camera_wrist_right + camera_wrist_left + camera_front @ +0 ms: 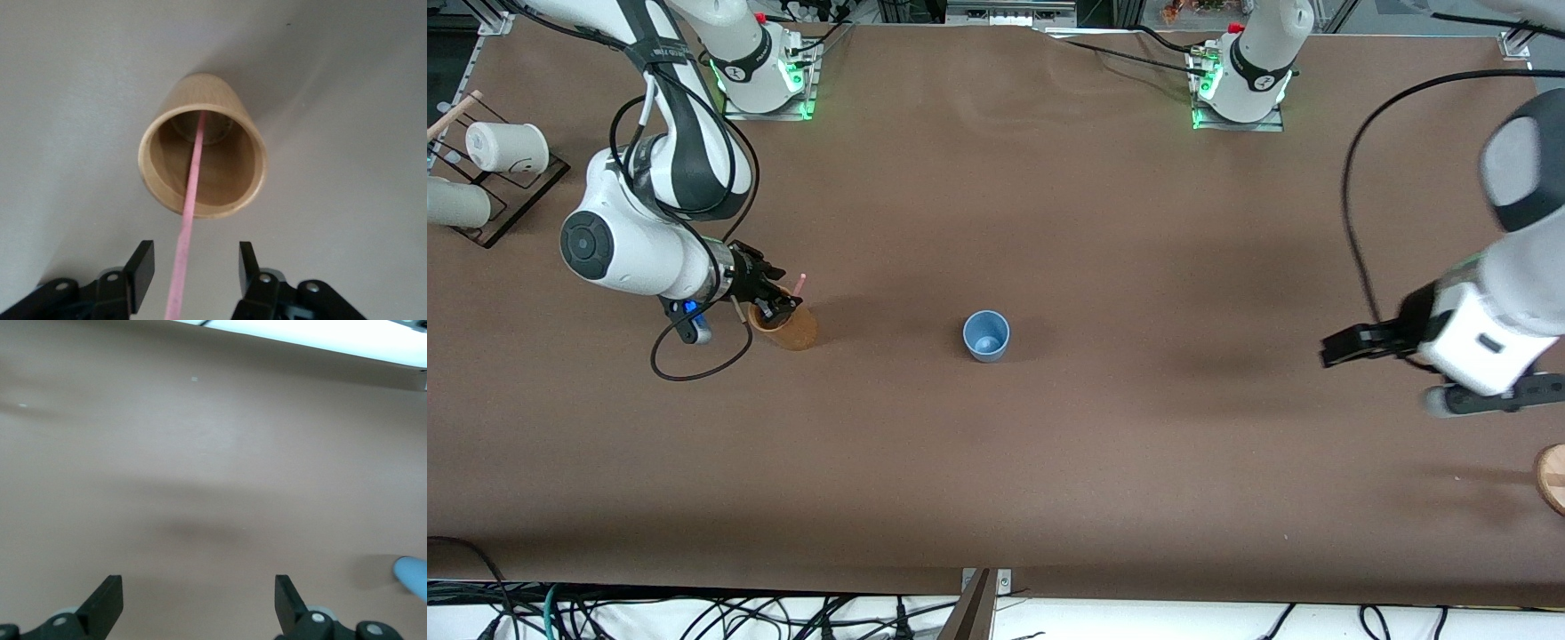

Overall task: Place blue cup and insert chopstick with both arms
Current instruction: 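Grasp the pink chopstick with the right gripper while the left gripper withdraws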

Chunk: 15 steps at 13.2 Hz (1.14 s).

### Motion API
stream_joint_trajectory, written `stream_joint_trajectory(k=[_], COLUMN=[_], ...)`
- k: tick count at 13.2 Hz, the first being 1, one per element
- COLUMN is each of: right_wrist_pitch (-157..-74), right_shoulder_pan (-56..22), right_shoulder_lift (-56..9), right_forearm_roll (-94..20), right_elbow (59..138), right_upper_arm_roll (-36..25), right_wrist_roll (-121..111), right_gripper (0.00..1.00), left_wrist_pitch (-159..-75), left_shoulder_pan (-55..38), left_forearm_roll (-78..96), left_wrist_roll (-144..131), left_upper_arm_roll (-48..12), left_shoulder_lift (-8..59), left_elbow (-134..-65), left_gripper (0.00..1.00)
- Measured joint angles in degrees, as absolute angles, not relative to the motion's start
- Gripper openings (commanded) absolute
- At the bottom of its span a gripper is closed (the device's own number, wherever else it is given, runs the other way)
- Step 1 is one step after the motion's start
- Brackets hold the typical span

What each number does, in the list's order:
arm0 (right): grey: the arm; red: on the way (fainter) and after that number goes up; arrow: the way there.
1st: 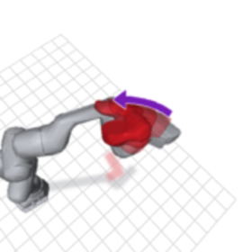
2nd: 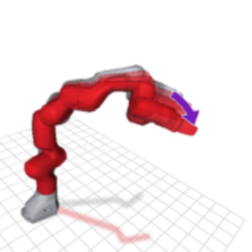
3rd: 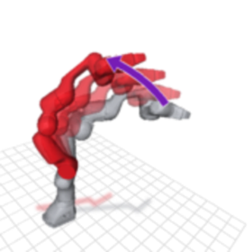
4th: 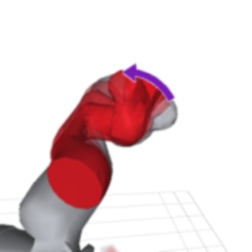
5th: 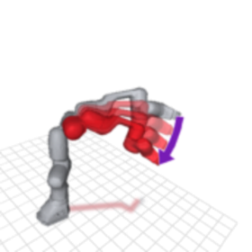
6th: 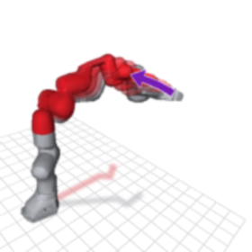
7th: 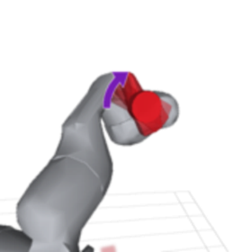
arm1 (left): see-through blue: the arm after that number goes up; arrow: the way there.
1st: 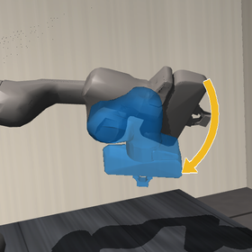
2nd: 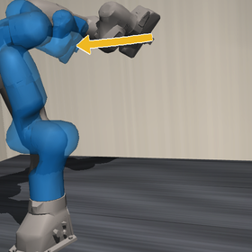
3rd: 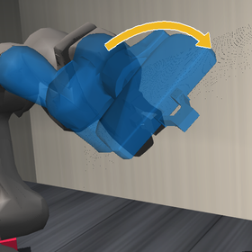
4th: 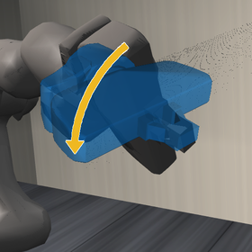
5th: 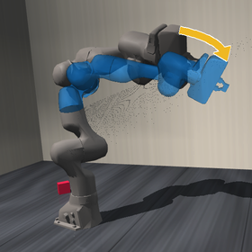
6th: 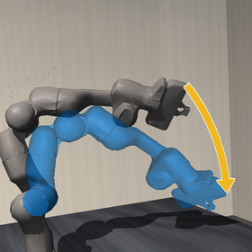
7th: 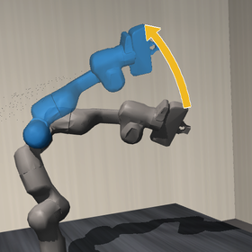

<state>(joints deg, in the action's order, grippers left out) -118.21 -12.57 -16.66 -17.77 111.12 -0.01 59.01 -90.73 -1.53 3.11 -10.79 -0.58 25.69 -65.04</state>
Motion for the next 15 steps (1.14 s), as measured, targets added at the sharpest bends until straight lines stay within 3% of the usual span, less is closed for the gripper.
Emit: stream_joint_trajectory(k=[3,9,11,15], right_wrist_pitch=[-119.49,-120.20,-120.25,-120.38], right_shoulder_pan=[-12.57,-12.57,-12.58,-12.58], right_shoulder_lift=[-16.65,-16.66,-16.66,-16.63], right_forearm_roll=[-18.22,-21.78,-22.18,-22.25], right_elbow=[112.35,113.39,113.41,113.34], right_upper_arm_roll=[-0.01,-0.01,-0.01,0.00], right_wrist_roll=[59.51,59.52,59.48,58.64], right_gripper=[0.51,0.07,0.01,0.00], left_wrist_pitch=[-90.69,-85.84,-85.31,-85.57], left_shoulder_pan=[1.77,2.88,3.17,3.11], left_forearm_roll=[3.12,3.12,3.12,3.11], left_wrist_roll=[-8.01,-7.62,-3.29,3.09], left_upper_arm_roll=[-0.58,1.53,1.85,2.26], left_shoulder_lift=[22.86,17.70,17.02,15.63], left_elbow=[-68.09,-70.88,-71.42,-74.97], left_gripper=[1.00,1.00,1.00,1.00])
